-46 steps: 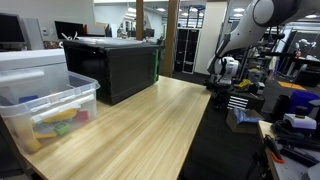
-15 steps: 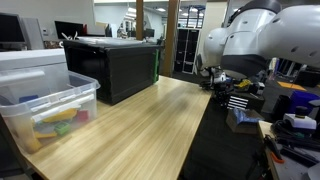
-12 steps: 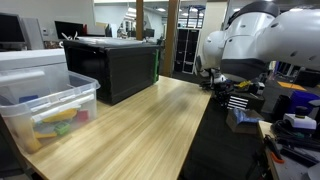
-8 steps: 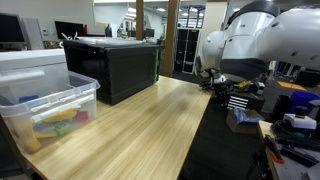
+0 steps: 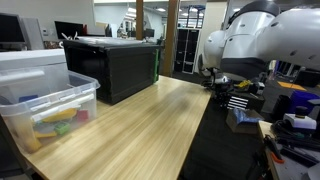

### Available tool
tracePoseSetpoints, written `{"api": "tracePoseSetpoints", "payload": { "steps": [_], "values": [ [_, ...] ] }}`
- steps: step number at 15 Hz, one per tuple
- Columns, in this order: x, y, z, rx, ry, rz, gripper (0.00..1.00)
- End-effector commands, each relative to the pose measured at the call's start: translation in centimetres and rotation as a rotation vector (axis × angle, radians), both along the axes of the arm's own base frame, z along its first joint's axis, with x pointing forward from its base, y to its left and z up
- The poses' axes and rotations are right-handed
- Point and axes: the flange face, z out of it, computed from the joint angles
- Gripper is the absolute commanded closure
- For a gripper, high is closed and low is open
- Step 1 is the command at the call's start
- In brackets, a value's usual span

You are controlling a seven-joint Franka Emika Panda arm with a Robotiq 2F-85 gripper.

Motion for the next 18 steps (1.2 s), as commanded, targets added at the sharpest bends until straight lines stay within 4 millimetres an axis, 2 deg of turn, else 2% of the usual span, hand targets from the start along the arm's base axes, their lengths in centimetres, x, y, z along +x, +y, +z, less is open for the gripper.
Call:
{"api": "tracePoseSetpoints", "payload": {
  "steps": [1,5,6,9,18],
  "values": [
    [1.4,-0.4,0.0,0.001,-0.085,-0.041,1.0],
    [1.6,-0.3,0.7,-0.006,-0.074,-0.043,1.0],
    [2.0,-0.2,1.8,-0.01,-0.085,-0.031,1.0],
    [2.2,-0.5,2.9,-0.011,-0.075,-0.03,1.0],
    [2.5,0.0,4.0,-0.02,-0.061,-0.026,0.99]
  ]
}}
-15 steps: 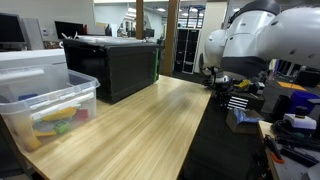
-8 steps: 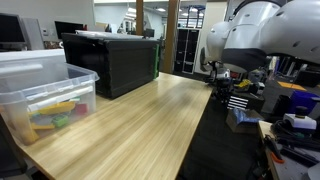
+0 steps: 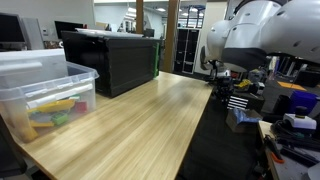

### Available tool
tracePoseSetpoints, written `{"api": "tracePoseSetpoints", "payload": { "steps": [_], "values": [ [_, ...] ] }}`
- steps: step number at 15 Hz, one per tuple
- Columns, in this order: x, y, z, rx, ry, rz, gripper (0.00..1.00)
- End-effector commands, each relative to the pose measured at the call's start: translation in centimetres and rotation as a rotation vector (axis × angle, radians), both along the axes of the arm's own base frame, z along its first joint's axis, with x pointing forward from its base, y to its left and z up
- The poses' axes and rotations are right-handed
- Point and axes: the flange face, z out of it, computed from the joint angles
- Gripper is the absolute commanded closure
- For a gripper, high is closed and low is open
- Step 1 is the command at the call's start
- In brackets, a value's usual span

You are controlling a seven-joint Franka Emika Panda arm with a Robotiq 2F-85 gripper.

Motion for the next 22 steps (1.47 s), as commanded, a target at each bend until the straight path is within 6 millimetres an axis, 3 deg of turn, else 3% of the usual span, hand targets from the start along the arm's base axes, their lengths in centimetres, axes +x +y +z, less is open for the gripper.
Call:
{"api": "tracePoseSetpoints", "payload": {
  "steps": [1,5,18,22],
  "values": [
    [3.0,0.6,0.8,-0.035,-0.038,-0.005,0.99],
    [4.4,1.8,1.9,-0.056,-0.017,0.039,0.99],
    [3.1,2.6,-1.9,-0.013,0.093,0.085,1.0],
    [3.4,1.7,-0.9,-0.016,0.072,0.065,1.0]
  ]
}}
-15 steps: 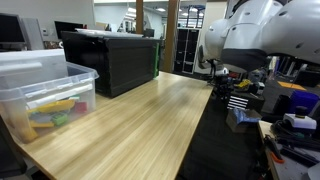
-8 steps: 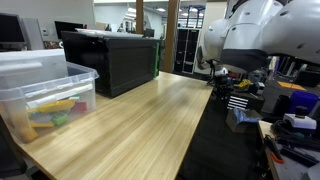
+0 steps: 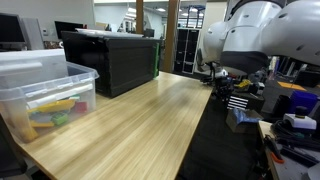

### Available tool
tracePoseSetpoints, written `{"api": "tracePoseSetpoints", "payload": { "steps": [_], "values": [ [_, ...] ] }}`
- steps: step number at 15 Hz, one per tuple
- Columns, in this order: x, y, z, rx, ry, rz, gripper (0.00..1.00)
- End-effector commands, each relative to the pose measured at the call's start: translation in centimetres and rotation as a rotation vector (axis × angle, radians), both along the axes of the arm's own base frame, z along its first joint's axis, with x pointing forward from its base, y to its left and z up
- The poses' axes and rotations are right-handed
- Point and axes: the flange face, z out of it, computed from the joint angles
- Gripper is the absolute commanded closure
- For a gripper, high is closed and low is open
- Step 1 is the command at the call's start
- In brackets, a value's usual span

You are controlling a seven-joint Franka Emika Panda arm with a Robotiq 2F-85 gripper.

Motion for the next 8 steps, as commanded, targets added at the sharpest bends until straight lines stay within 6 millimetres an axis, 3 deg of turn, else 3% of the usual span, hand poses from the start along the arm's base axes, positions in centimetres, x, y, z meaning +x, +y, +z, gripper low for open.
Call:
{"api": "tracePoseSetpoints", "payload": {
  "steps": [1,8],
  "values": [
    [2.09,-0.03,-1.15,-0.001,-0.028,-0.017,1.0],
    [1.97,-0.77,-1.57,-0.008,-0.074,-0.042,1.0]
  ]
}}
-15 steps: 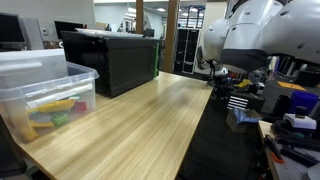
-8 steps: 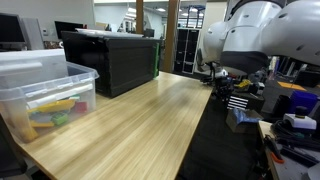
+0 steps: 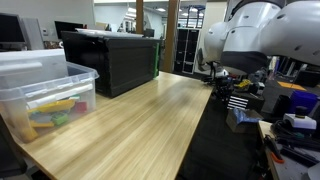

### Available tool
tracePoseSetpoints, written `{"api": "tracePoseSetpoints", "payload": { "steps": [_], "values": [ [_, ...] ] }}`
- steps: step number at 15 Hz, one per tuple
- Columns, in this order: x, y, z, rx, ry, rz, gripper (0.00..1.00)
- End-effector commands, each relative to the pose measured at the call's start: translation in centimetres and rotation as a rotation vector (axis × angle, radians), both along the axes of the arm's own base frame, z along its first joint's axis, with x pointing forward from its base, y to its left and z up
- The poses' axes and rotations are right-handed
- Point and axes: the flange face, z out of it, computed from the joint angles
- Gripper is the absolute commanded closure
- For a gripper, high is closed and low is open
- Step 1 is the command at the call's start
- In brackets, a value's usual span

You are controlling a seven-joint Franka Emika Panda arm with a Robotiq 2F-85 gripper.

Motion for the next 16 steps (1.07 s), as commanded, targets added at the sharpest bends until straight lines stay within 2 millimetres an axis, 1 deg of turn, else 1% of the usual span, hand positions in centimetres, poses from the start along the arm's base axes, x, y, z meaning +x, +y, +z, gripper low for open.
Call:
{"api": "tracePoseSetpoints", "payload": {
  "steps": [1,7,9,10,11,14,16],
  "values": [
    [2.3,-0.1,-1.5,-0.011,-0.05,-0.022,1.0],
    [2.3,-0.2,-0.9,-0.014,-0.054,-0.024,1.0],
    [2.1,-0.4,-0.3,-0.016,-0.061,-0.03,1.0],
    [1.9,-0.6,0.2,-0.013,-0.068,-0.036,1.0],
    [2.2,-0.7,1.1,-0.012,-0.08,-0.038,1.0],
    [1.5,-1.2,3.1,0.014,-0.116,-0.036,1.0],
    [1.1,-1.6,3.9,0.033,-0.152,-0.044,1.0]
  ]
}}
